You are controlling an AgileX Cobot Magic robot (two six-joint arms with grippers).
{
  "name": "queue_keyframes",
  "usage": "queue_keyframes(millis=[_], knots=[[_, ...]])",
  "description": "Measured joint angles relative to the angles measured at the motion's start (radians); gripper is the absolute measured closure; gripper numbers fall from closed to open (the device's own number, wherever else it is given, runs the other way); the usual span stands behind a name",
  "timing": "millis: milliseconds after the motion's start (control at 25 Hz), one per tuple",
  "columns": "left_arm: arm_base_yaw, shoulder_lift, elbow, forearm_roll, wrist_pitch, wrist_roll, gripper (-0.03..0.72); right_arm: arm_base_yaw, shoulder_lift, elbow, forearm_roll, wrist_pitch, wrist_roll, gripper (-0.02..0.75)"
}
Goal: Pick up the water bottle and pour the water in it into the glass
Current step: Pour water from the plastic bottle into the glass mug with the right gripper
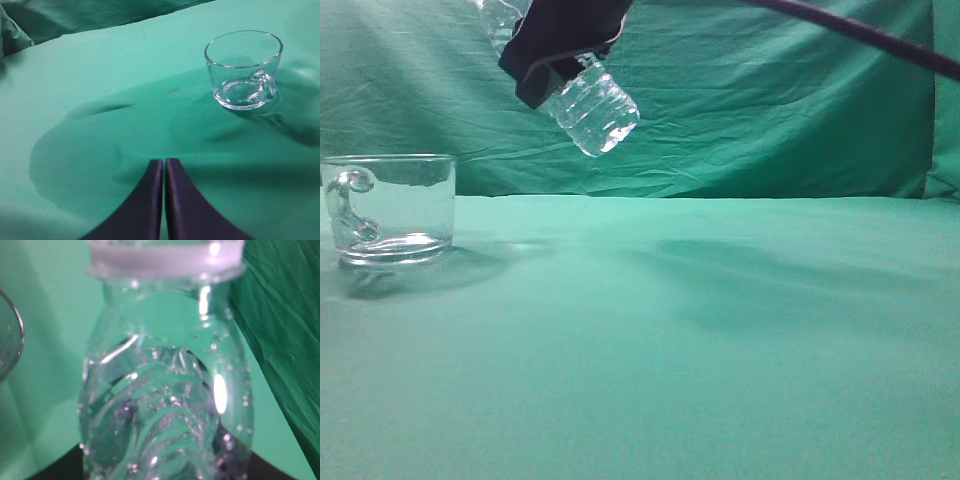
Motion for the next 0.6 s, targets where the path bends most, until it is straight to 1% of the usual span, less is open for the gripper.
queue_keyframes(millis=[120, 280, 600], knots=[[0.000, 0.000, 0.000, 0.000, 0.000, 0.000, 0.688, 0.004, 0.067, -0.078, -0.039, 0.000, -0.002, 0.423], [0.000, 0.000, 0.000, 0.000, 0.000, 0.000, 0.688, 0.008, 0.143, -0.155, -0.128, -0.007, -0.010, 0.423], [0.000, 0.000, 0.000, 0.000, 0.000, 0.000, 0.688, 0.021, 0.190, -0.181, -0.361, -0.076, -0.017, 0.423]])
